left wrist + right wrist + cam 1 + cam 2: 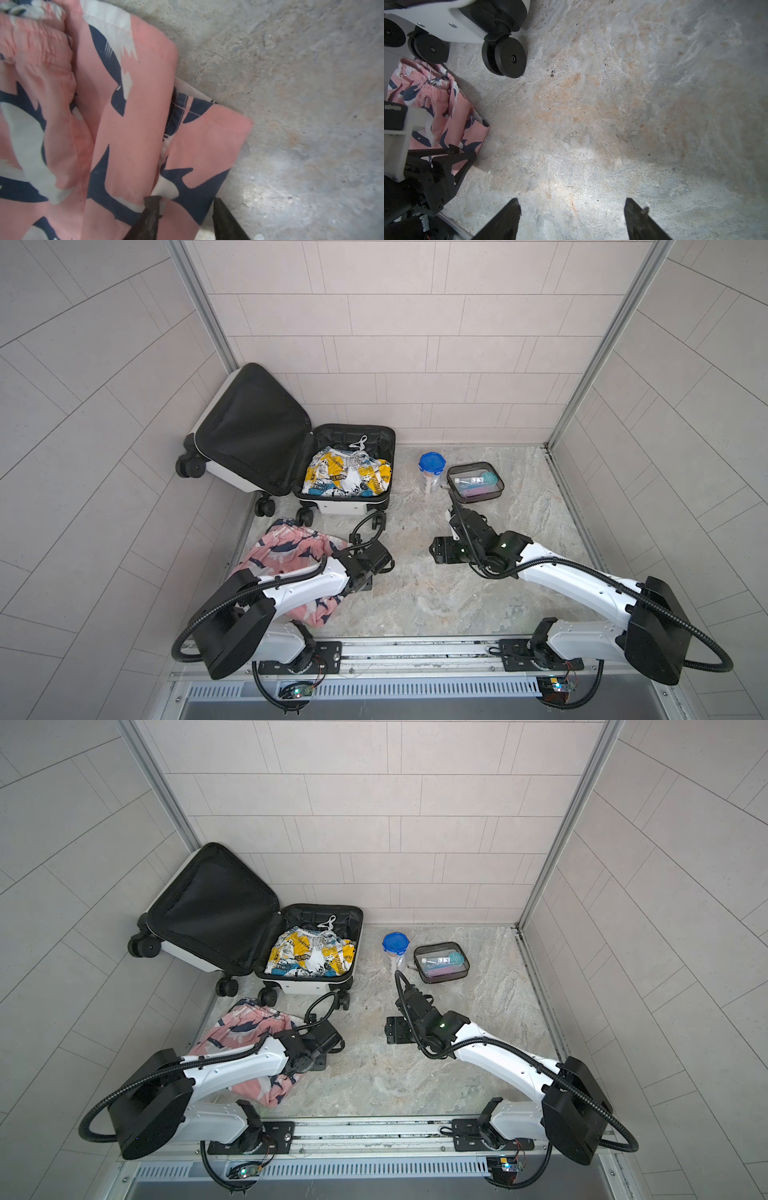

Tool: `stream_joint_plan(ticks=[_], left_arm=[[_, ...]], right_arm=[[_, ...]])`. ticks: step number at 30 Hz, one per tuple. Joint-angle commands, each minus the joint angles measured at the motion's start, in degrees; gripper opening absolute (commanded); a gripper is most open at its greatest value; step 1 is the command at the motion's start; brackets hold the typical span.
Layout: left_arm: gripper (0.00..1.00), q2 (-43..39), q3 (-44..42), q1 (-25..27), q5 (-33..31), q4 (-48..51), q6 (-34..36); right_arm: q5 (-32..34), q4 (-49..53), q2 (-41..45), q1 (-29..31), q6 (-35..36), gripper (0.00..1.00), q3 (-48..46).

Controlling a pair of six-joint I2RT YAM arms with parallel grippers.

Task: Pack the luggage
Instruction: 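Move the left gripper down to the pink shorts while the right gripper withdraws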

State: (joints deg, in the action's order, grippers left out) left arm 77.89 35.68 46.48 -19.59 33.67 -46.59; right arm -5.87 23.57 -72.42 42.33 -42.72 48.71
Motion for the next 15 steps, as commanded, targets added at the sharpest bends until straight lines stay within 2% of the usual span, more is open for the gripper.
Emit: stream_joint_plan(ticks=[1,3,5,6,11,15], left_arm=[[0.34,1.71,-0.43,-0.55,-3.15,0.78,-0.52],[0.22,2.81,-0.77,-1.52,-1.76,-0.2,0.05],[0.04,3.42,-0.72,-1.65,-1.28,-0.47,0.18],[0.0,3.41,-0.47,-1.65,-0.91,-0.37,0.24],[0.0,1.24,0.32,-1.27,3.71,-2.12,3.25],[0.0,-0.54,2.82,1.21,7.91,-2.73,6.34]], right_arm=[[1.58,1.12,0.53,-0.05,-0.75,0.8,0.93],[1.87,1.29,0.54,-0.02,-0.86,0.8,1.11],[2.2,1.51,0.85,-0.05,-0.87,0.8,1.05],[2.41,1.63,0.87,-0.05,-0.94,0.8,0.96],[4.04,2.84,1.23,-0.07,-1.67,0.8,0.55],[5.06,3.9,1.06,-0.36,-1.71,0.79,0.54]])
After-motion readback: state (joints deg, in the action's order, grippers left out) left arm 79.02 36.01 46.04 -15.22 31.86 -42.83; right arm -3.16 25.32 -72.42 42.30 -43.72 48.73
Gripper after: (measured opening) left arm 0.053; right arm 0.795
